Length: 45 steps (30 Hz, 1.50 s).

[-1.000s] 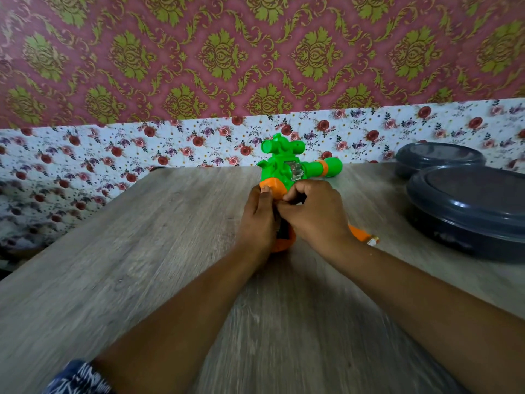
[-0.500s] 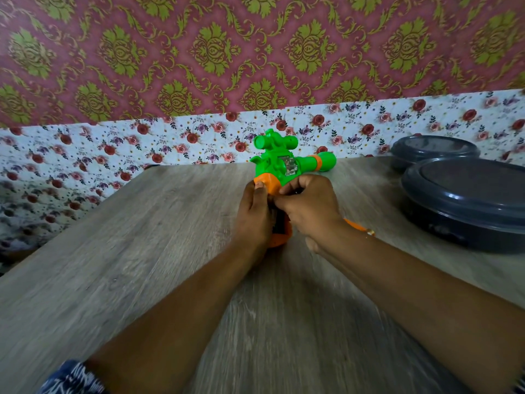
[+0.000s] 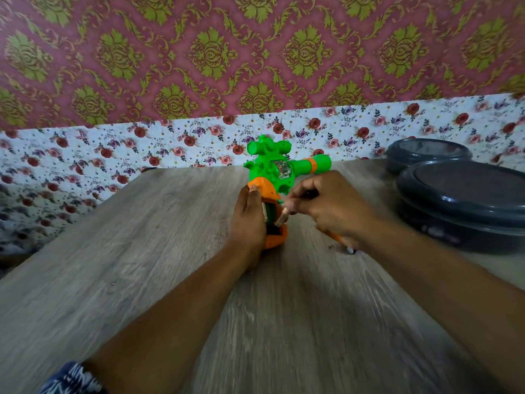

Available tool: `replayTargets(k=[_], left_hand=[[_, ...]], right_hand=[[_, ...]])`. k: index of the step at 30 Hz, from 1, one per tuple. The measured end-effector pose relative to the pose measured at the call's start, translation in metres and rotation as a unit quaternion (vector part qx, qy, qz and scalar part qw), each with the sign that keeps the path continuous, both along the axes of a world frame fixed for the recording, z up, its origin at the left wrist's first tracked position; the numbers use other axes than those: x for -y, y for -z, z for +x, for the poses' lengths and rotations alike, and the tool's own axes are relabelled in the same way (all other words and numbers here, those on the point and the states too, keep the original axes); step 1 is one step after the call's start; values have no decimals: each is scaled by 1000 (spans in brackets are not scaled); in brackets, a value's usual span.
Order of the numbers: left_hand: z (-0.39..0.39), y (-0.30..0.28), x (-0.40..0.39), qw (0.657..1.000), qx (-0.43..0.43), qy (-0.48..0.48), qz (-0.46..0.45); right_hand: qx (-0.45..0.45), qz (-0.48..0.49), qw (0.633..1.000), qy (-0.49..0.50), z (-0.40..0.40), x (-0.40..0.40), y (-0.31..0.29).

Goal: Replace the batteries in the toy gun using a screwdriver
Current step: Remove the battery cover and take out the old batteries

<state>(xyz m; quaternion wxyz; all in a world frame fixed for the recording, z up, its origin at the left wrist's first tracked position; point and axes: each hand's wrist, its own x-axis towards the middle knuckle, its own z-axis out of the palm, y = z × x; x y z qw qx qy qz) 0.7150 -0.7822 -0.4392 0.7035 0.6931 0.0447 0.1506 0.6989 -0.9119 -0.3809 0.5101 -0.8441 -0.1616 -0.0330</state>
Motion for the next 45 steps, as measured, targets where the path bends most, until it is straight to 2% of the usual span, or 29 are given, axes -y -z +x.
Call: replayTargets(k=[4, 9, 18, 24, 26, 28, 30, 32, 35, 39, 45], left_hand=[[-3, -5, 2, 997, -17, 28, -74], [0, -2, 2, 994, -18, 26, -108], [4, 4, 1, 991, -36, 31, -122], [10, 11, -4, 992, -24, 49, -115], [9, 10, -4, 993, -27, 45, -108], [9, 9, -4, 993, -40, 47, -104], [6, 7, -4, 993, -46, 53, -93], [4, 5, -3, 996, -50, 45, -63], [0, 3, -3, 998, -38, 20, -47], [19, 25, -9, 997, -27, 24, -63], [1, 9, 1, 999, 1, 38, -36]], right_hand=[[-111, -25, 993, -15, -3, 48, -26], [-219, -127, 967, 17, -4, 94, -27], [-283, -198, 937, 56, 9, 106, -1], [-231, -142, 958, 93, 12, 103, 1], [-141, -148, 973, 105, 11, 97, -1], [-1, -161, 983, 91, 7, 80, -2], [97, -180, 978, 30, -5, 52, -1], [147, -202, 968, -30, -14, 23, 7], [185, -218, 957, -58, -13, -5, 16], [199, -202, 958, -49, -3, -8, 21], [162, -181, 969, -51, 6, -8, 26]])
